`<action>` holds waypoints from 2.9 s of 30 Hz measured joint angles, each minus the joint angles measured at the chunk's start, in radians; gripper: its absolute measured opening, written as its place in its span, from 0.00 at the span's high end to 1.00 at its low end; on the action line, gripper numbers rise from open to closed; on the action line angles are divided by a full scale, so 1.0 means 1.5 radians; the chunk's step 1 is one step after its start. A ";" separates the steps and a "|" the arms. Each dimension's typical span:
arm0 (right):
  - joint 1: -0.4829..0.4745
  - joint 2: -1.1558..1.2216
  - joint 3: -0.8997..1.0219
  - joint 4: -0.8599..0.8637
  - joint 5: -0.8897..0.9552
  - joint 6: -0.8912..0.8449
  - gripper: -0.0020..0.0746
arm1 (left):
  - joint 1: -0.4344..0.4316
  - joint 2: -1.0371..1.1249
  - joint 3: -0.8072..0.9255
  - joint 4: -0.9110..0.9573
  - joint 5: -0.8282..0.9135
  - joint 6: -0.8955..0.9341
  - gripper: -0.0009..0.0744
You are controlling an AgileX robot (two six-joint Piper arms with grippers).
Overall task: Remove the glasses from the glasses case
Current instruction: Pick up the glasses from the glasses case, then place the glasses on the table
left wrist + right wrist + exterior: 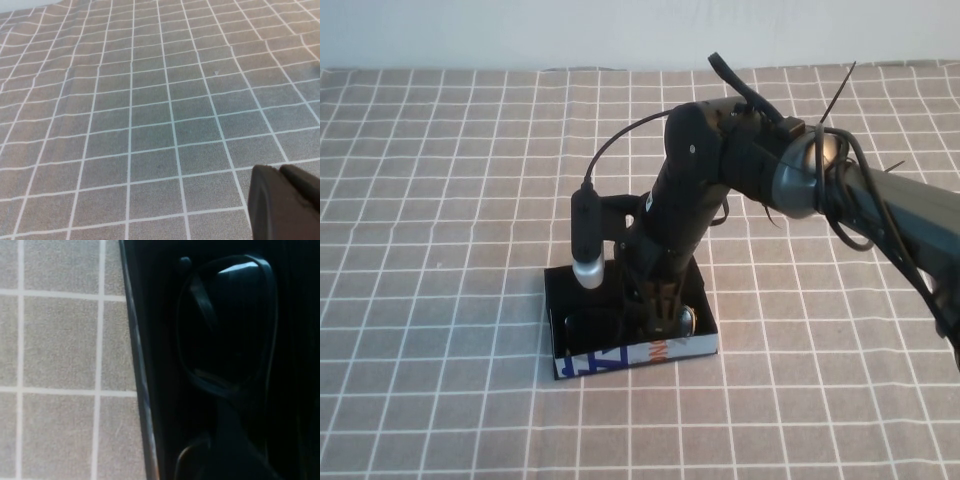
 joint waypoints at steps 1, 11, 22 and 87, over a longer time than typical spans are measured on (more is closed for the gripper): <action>0.000 0.000 -0.001 0.000 -0.003 0.000 0.58 | 0.000 0.000 0.000 0.000 0.000 0.000 0.99; 0.000 0.004 -0.004 0.017 0.034 0.000 0.58 | 0.000 0.000 0.000 0.000 0.000 0.000 0.99; 0.000 0.008 -0.004 0.024 0.052 0.000 0.58 | 0.000 0.000 0.000 0.000 0.000 0.000 0.99; -0.171 -0.258 0.427 0.071 -0.160 0.722 0.92 | 0.000 0.000 0.000 0.000 0.000 0.000 0.99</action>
